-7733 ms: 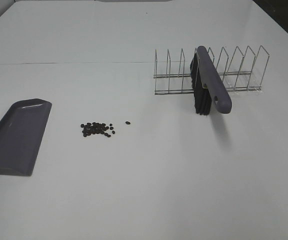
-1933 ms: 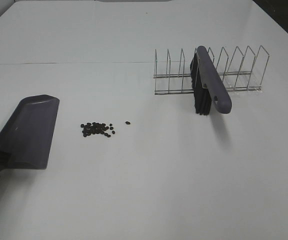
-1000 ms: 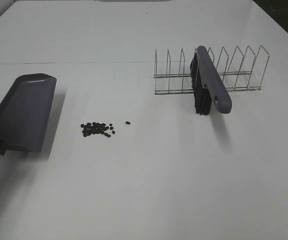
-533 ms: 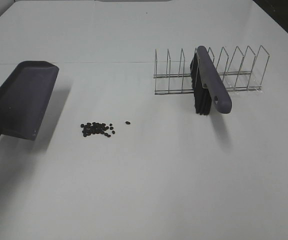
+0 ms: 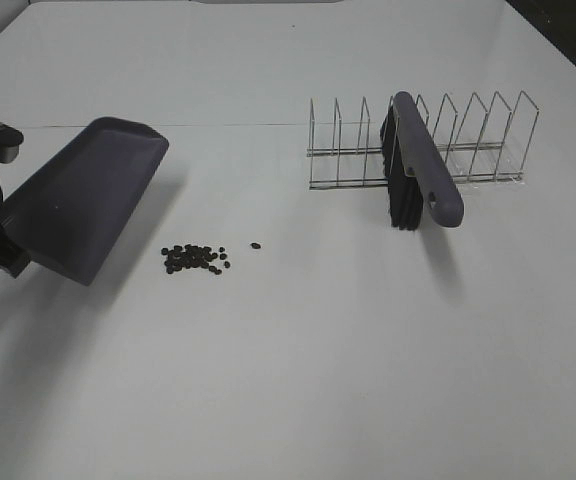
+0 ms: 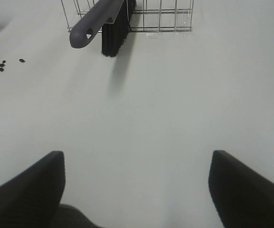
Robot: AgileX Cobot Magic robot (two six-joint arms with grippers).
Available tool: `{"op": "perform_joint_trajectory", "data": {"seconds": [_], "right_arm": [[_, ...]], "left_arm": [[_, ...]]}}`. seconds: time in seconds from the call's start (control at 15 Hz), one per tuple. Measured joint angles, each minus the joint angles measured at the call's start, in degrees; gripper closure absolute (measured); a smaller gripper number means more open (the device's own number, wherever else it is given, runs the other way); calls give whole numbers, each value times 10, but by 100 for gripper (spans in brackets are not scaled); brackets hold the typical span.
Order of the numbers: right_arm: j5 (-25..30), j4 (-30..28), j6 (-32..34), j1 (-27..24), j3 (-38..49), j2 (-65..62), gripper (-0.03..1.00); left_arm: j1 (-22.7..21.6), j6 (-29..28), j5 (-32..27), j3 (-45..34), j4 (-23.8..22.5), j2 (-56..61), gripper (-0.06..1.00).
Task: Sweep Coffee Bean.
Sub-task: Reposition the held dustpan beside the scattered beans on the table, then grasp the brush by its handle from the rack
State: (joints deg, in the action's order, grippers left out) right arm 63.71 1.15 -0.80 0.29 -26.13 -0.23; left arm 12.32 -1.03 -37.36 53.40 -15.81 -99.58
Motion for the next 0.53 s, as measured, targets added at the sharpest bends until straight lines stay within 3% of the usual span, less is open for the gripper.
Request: {"op": "perform_joint_trajectory", "data": {"seconds": [0.33,0.53], "right_arm": [[0,2,0,0,0,0,20],[-1,37,0,0,-1,-1,20]], "left_arm": [[0,10,-9,3,-1,-76,61],[0,10,10,5,0,-103,61]]}}
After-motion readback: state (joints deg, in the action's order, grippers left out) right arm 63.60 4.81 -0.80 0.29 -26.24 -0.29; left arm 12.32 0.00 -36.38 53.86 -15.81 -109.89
